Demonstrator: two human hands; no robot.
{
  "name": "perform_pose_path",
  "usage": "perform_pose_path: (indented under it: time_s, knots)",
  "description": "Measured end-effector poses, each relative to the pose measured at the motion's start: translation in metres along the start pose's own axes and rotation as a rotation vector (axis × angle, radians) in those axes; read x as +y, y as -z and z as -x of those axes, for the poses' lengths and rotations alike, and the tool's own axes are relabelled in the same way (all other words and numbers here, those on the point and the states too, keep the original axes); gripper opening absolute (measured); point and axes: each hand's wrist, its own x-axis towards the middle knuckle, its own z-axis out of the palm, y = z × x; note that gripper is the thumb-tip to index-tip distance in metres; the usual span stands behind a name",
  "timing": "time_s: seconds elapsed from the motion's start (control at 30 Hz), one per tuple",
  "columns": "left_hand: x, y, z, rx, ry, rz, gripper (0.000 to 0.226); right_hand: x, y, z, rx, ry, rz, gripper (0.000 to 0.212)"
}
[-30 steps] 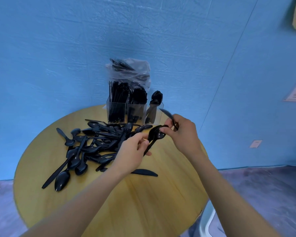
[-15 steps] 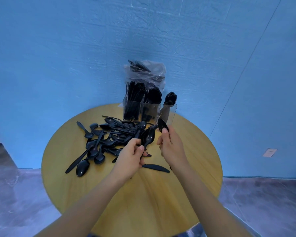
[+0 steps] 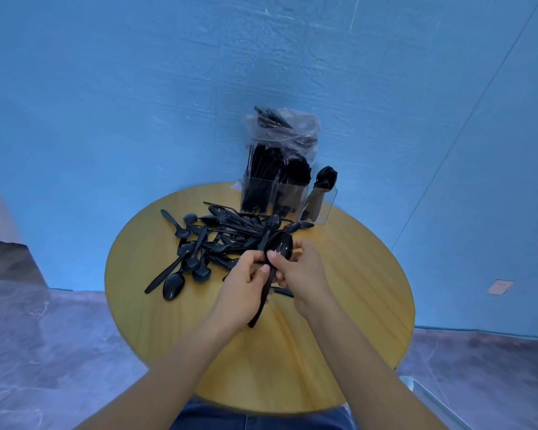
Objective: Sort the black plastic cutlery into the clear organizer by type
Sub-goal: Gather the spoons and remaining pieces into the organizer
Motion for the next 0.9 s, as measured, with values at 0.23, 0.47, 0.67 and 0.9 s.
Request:
perform_pose_path:
  time_s: [0.23,0.47,0.67,0.9]
  knots:
    - [-0.003,0.014,0.010,-0.090,0.008,0.034,0.027,-0.004,-0.008,0.004,-0.129,0.155,0.215,0.029]
    - [-0.011,0.028,0.020,-0.026,-0.077,-0.107,0.029,0.004,-0.030,-0.003,-0.118,0.325,0.572,0.042]
    - [-0.024,0.062,0.022,0.083,-0.075,-0.161,0.033,0.007,-0.056,0.000,-0.245,0.311,0.497,0.047]
    - [-0.035,0.117,0.006,0.431,-0.084,-0.135,0.034,0.023,-0.098,-0.006,-0.252,0.522,0.796,0.038]
